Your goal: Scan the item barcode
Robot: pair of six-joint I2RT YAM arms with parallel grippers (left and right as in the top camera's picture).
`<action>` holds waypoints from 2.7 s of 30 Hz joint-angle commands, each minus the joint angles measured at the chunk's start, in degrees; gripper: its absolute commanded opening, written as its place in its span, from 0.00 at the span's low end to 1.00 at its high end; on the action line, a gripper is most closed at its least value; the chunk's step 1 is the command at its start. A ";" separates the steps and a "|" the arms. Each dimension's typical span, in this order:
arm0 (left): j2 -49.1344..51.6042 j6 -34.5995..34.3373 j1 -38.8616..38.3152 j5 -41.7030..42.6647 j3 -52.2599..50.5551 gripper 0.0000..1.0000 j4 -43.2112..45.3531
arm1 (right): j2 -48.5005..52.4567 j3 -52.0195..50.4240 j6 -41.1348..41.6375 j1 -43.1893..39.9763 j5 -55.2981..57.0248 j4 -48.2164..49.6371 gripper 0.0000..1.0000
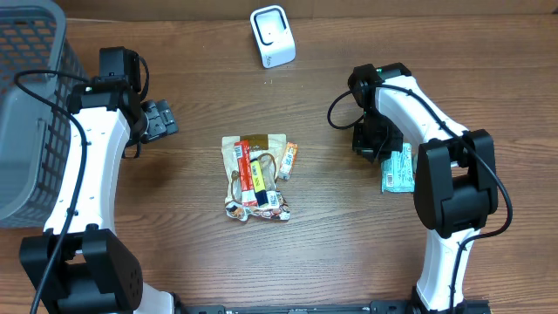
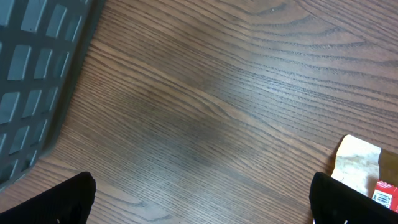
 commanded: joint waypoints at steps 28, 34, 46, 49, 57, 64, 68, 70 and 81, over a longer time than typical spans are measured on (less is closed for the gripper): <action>-0.79 1.07 -0.13 -0.37 0.79 1.00 0.07 | -0.20 -5.73 -0.31 -0.94 10.54 2.45 0.06; -0.79 1.07 -0.13 -0.37 0.79 1.00 0.07 | -0.20 -5.73 -0.28 -1.90 9.81 2.08 0.11; -0.79 1.07 -0.13 -0.37 0.79 1.00 0.09 | -0.33 -3.65 -0.33 -1.95 5.09 0.72 0.06; -0.79 1.07 -0.13 -0.37 0.79 1.00 0.09 | -0.66 -1.22 -0.35 -2.01 3.17 -1.29 0.08; -0.79 1.07 -0.13 -0.37 0.79 1.00 0.07 | -0.96 0.02 -0.33 -4.39 3.19 -1.11 0.12; -0.79 1.07 -0.13 -0.37 0.79 1.00 0.07 | -0.96 0.02 -0.46 -7.80 0.79 -2.73 0.11; -0.79 1.07 -0.13 -0.37 0.79 1.00 0.07 | -0.96 0.02 -0.70 -8.17 0.35 -4.02 0.11; -0.79 1.07 -0.13 -0.37 0.79 1.00 0.07 | -0.96 -0.02 -0.72 -8.17 0.35 -4.63 0.11; -0.79 1.07 -0.13 -0.37 0.79 0.99 0.07 | -0.96 -0.83 -0.74 -8.17 0.39 -5.20 0.10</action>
